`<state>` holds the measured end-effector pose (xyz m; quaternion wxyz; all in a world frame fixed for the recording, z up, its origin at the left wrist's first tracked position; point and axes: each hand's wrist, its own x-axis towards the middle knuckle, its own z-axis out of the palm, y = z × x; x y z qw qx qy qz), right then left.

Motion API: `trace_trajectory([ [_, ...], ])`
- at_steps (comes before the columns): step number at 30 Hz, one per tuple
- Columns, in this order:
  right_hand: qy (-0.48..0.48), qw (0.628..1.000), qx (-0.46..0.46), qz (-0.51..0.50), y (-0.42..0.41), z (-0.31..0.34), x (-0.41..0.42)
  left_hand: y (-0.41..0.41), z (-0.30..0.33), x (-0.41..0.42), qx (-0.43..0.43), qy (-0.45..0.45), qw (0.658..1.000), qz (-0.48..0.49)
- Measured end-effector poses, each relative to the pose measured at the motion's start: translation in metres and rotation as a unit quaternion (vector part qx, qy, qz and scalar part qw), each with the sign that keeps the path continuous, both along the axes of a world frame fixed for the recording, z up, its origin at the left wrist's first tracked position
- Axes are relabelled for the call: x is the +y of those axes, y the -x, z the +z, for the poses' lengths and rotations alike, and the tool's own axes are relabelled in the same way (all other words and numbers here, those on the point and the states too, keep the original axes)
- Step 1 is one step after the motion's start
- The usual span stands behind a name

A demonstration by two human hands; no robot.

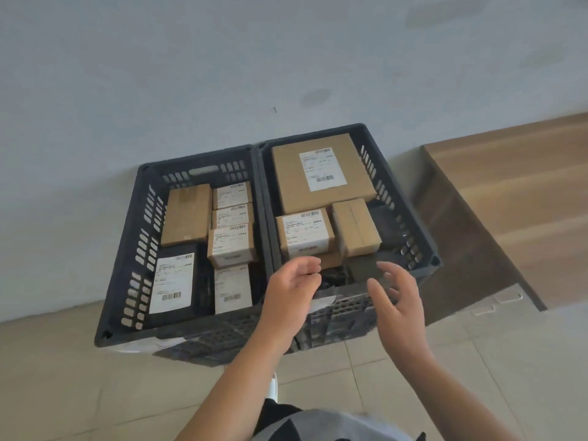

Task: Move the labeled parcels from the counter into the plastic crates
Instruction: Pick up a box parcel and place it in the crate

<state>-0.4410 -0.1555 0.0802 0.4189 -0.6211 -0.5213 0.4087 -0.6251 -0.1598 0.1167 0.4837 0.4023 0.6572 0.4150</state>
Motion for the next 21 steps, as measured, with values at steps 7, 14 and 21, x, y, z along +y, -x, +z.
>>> trace_trajectory([
  [7,0.049,0.986,0.084,-0.136,-0.154,0.005,-0.031,-0.163,0.0,0.008,-0.006,-0.004,0.991,-0.131],
  [14,0.022,0.937,0.158,-0.312,-0.286,0.023,-0.066,-0.312,0.022,0.031,-0.033,0.007,0.956,-0.291],
  [21,-0.006,0.875,0.186,-0.448,-0.414,0.035,-0.059,-0.477,0.024,0.087,-0.069,0.031,0.909,-0.409],
])
